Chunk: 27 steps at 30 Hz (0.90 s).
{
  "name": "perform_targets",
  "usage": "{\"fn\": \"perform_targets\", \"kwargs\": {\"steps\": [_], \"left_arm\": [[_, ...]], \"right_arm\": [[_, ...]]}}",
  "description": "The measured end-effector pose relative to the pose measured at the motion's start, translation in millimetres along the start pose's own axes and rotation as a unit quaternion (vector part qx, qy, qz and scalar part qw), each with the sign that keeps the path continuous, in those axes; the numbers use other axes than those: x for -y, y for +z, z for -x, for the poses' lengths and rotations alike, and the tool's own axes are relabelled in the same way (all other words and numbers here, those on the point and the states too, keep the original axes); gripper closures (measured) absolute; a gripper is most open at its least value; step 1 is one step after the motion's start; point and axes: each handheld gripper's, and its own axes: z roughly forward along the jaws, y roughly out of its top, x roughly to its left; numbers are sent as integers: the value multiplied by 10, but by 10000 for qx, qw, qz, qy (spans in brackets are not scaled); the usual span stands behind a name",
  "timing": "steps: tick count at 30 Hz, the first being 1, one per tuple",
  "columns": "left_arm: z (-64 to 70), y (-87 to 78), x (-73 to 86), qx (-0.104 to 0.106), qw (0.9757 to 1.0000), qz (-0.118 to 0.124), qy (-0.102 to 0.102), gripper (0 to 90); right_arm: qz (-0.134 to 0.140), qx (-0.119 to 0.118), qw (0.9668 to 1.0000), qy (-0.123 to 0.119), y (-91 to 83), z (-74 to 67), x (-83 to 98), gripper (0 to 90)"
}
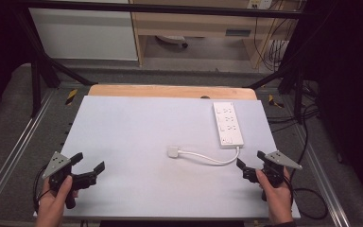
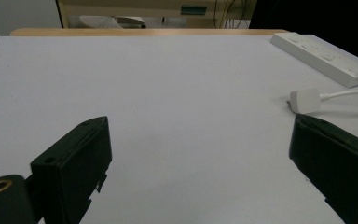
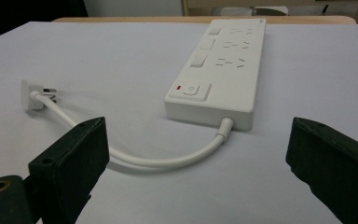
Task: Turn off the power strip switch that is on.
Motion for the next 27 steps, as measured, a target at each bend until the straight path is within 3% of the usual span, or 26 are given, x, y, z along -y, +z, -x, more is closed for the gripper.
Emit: {"fn": "perform_targets", "kwargs": {"steps": [2, 13, 27], "left_arm": [[3, 8, 3, -9, 10000, -64, 48, 56], [17, 26, 13, 18, 9999, -117, 43, 56], [14, 26, 12, 64, 9999, -114, -53, 54]], "right_arm": [[9, 78, 10000, 11, -7, 0, 0, 57], [44, 22, 10000, 26, -11, -22, -13, 51], [310, -178, 9991, -210, -48, -107, -74, 62]]}}
